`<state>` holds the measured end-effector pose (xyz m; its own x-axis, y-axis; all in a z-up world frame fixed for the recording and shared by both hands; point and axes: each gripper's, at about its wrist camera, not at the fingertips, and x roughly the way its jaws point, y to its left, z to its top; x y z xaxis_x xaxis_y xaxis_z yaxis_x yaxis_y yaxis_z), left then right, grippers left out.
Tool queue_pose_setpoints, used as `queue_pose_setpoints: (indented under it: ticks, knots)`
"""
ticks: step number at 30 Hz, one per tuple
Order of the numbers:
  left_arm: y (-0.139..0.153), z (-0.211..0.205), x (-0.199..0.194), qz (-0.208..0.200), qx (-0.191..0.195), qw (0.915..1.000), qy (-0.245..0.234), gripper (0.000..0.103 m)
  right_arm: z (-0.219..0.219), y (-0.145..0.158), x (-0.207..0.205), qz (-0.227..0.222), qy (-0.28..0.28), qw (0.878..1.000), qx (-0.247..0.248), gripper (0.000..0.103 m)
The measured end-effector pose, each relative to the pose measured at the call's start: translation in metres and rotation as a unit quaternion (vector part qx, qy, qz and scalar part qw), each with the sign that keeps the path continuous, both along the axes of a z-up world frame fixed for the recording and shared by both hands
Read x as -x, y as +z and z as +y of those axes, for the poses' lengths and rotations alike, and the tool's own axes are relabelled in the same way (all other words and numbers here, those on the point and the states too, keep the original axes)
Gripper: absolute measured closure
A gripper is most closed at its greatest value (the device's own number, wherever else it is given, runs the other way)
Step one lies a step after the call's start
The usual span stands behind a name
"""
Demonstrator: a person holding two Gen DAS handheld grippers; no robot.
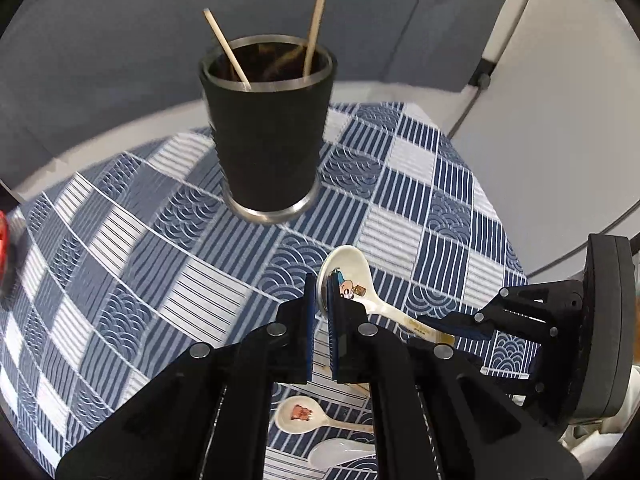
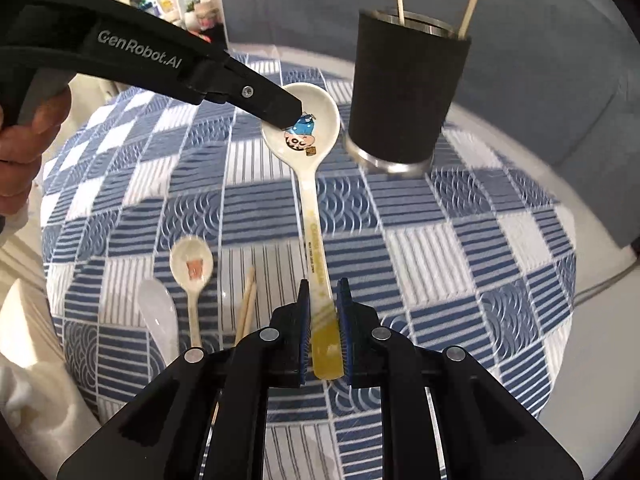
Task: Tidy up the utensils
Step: 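Grasp the spoon's yellow handle with the right tool while the left tool lifts the bowl, then lower the spoon handle-first into the black cup and open both tools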
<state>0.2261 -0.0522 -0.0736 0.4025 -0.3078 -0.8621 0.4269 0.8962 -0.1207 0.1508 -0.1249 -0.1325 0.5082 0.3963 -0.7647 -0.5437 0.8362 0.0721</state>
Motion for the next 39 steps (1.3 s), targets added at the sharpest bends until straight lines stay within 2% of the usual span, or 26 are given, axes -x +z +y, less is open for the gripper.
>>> queue_pose_setpoints:
  ticks: [13, 23, 32, 39]
  knots:
    - [0.085, 0.024, -0.008, -0.099, -0.005, 0.9947, 0.028, 0.097, 0.008, 0.073, -0.032, -0.101, 0.021, 0.995, -0.008, 0.090]
    - [0.155, 0.033, -0.024, -0.151, -0.020, 0.9870, 0.052, 0.098, 0.015, 0.132, -0.064, -0.167, 0.024, 0.985, -0.034, 0.090]
    - [0.190, 0.026, -0.055, -0.182, -0.021, 0.9820, 0.045, 0.098, 0.005, 0.158, -0.109, -0.177, 0.016, 0.981, -0.083, 0.090]
    - [0.184, 0.009, -0.084, -0.179, -0.033, 0.9830, 0.028, 0.098, 0.001, 0.150, -0.155, -0.150, 0.004, 0.982, -0.119, 0.091]
